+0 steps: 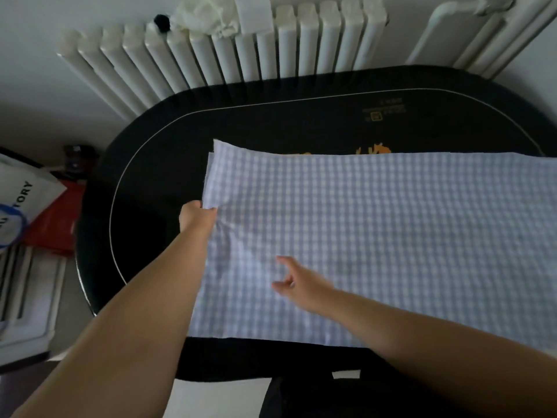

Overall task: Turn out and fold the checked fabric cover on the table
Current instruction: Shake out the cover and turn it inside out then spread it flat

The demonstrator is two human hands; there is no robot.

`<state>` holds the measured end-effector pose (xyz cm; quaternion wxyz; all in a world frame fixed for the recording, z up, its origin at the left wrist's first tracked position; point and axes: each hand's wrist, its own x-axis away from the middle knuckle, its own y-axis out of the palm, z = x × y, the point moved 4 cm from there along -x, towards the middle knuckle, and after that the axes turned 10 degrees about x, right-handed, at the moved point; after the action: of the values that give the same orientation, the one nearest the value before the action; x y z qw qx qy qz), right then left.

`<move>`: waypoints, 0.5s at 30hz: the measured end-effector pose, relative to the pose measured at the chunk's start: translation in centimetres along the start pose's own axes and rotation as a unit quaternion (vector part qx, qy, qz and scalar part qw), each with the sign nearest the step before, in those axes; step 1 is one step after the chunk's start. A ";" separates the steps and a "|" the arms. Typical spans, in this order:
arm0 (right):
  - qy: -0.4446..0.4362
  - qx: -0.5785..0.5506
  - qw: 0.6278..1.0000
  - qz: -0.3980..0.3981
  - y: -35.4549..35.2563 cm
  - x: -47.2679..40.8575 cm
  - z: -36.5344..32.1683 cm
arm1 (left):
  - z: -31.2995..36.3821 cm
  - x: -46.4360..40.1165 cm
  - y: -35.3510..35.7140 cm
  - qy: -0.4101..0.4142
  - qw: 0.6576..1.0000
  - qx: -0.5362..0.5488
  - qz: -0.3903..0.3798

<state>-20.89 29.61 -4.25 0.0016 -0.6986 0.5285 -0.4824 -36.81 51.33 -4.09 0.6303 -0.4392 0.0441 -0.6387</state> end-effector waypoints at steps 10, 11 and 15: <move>0.034 0.106 0.984 0.141 -5.4 -1.4 3.9 | -0.7 -6.3 -12.6 0.004 0.977 -0.030 0.211; 0.031 0.117 0.984 0.132 -5.2 -1.5 3.8 | -0.1 -6.7 -13.2 0.006 0.975 -0.025 0.221; 0.027 0.150 0.985 0.079 -3.9 -2.2 3.6 | 2.2 -5.8 -12.3 0.006 0.968 -0.085 0.237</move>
<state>-15.59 31.12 -5.65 0.1298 -0.6330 0.5038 -0.5733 -45.89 59.80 1.80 0.7238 -0.4643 0.2049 -0.4675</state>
